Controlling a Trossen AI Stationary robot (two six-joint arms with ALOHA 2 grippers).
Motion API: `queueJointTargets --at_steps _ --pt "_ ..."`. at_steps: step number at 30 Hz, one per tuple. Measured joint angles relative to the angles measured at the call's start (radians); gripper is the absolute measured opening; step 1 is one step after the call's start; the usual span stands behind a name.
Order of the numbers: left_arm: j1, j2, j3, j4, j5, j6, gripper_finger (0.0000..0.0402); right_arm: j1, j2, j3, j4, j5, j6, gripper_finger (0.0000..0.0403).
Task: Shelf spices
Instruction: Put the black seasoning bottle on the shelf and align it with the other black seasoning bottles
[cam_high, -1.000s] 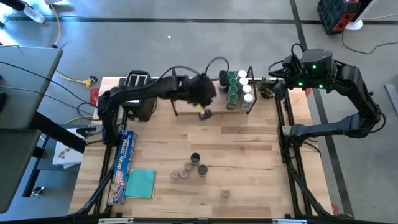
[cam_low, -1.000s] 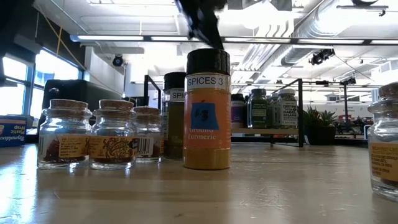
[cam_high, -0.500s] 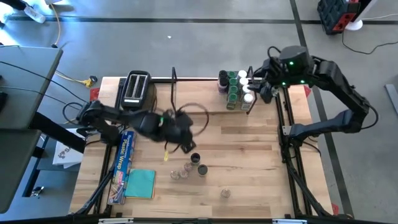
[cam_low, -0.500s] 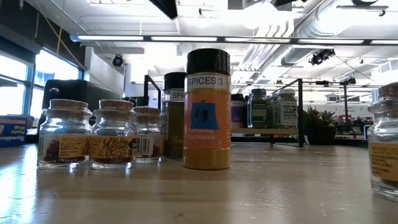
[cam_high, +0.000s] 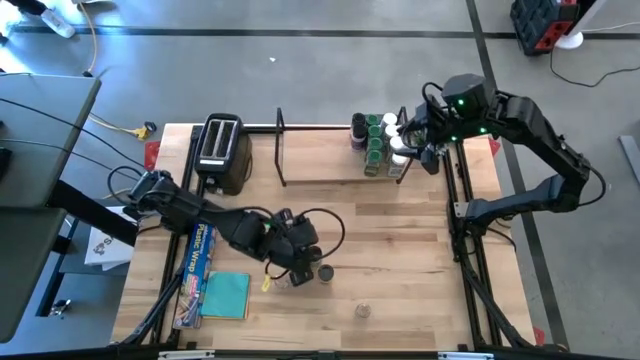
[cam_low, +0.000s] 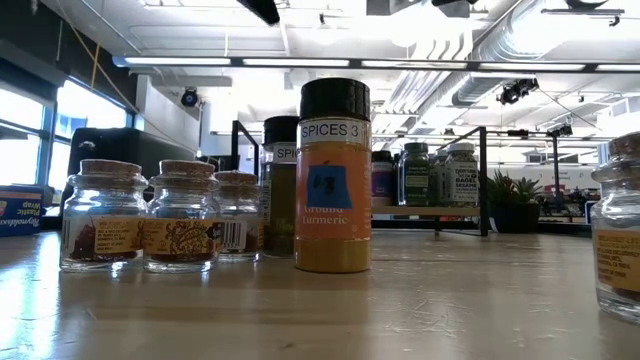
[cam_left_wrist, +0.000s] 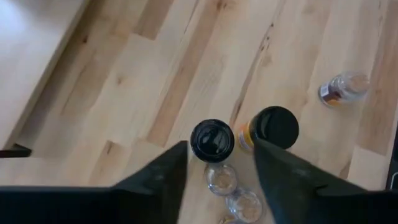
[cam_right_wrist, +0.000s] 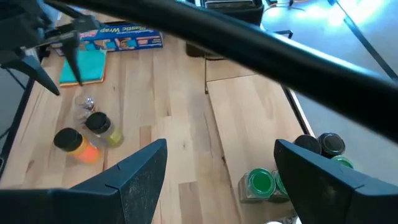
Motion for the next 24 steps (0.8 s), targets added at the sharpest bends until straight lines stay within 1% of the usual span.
queueJointTargets --at_steps 5,8,11,15,17,21,24 --pt "0.019 0.035 0.000 0.008 0.010 0.002 0.0268 0.000 0.000 0.000 -0.003 -0.014 -0.024 0.0291" --pt "0.038 0.069 0.000 0.007 0.049 -0.014 0.0298 0.000 0.000 0.000 -0.004 -0.014 -0.025 0.0291" --pt "0.057 0.105 0.000 0.004 0.088 -0.045 0.0308 0.000 0.000 0.000 -0.025 -0.014 -0.025 0.0291" --pt "0.078 0.148 0.000 -0.001 0.093 -0.100 0.0310 0.000 0.000 0.000 -0.068 -0.014 -0.018 0.0291" --pt "0.090 0.161 0.000 0.000 0.112 -0.124 0.0310 0.000 0.000 0.000 -0.095 -0.014 -0.017 0.0291" --pt "0.101 0.173 0.000 0.006 0.161 -0.131 0.0310 0.000 -0.001 0.000 -0.134 -0.014 -0.017 0.0291" --pt "0.101 0.172 0.000 0.008 0.166 -0.122 0.0310 0.000 -0.001 0.000 -0.144 -0.014 -0.017 0.0291"
